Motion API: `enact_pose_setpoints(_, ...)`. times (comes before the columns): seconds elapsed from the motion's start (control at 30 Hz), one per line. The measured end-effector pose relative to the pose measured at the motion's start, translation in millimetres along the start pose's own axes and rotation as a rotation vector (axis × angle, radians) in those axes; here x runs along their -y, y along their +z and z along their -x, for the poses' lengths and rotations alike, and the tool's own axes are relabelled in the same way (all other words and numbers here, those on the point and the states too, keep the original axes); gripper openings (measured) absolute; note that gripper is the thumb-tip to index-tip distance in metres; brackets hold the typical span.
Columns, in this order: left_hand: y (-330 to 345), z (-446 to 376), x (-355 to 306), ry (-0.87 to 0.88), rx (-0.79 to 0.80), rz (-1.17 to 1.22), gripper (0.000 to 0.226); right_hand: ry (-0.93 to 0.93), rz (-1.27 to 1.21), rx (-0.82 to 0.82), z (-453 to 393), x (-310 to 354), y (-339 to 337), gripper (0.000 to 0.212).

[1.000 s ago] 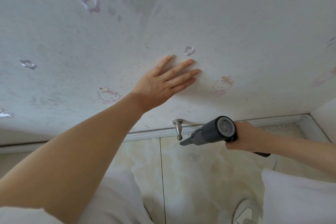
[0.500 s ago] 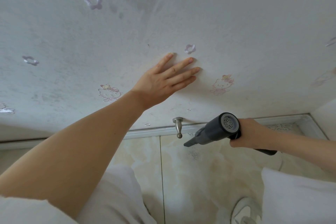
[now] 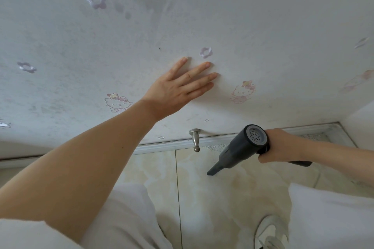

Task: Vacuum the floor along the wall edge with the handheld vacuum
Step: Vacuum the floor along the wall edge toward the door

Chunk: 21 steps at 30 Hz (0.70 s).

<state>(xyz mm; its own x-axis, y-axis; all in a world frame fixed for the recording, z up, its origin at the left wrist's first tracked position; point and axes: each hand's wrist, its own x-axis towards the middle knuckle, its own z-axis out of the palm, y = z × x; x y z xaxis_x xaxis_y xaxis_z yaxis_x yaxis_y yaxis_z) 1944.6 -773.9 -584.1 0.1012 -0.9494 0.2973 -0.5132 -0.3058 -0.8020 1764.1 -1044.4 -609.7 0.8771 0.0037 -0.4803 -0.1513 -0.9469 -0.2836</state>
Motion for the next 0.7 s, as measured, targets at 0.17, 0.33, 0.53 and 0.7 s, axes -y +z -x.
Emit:
enact_pose_setpoints(0.17, -1.0, -0.1, -0.2, 0.006, 0.020, -0.006, 0.062, -0.001, -0.009, -0.059, -1.3, -4.1, -1.2, 0.029)
enact_pose_setpoints(0.33, -1.5, 0.0, 0.2, 0.006, 0.022, -0.007, 0.059, 0.011, 0.015, -0.031, -1.4, -9.7, -4.4, 0.028)
enact_pose_setpoints(0.53, -1.5, 0.0, 0.0, 0.000, 0.018, 0.002, 0.059, 0.019, 0.036, 0.018, 1.2, -15.8, -6.3, 0.025)
enact_pose_setpoints(0.7, -2.4, -0.5, 0.5, 0.005, 0.033, 0.003, 0.062, 0.036, 0.032, -0.037, 2.1, -18.5, -6.8, 0.026)
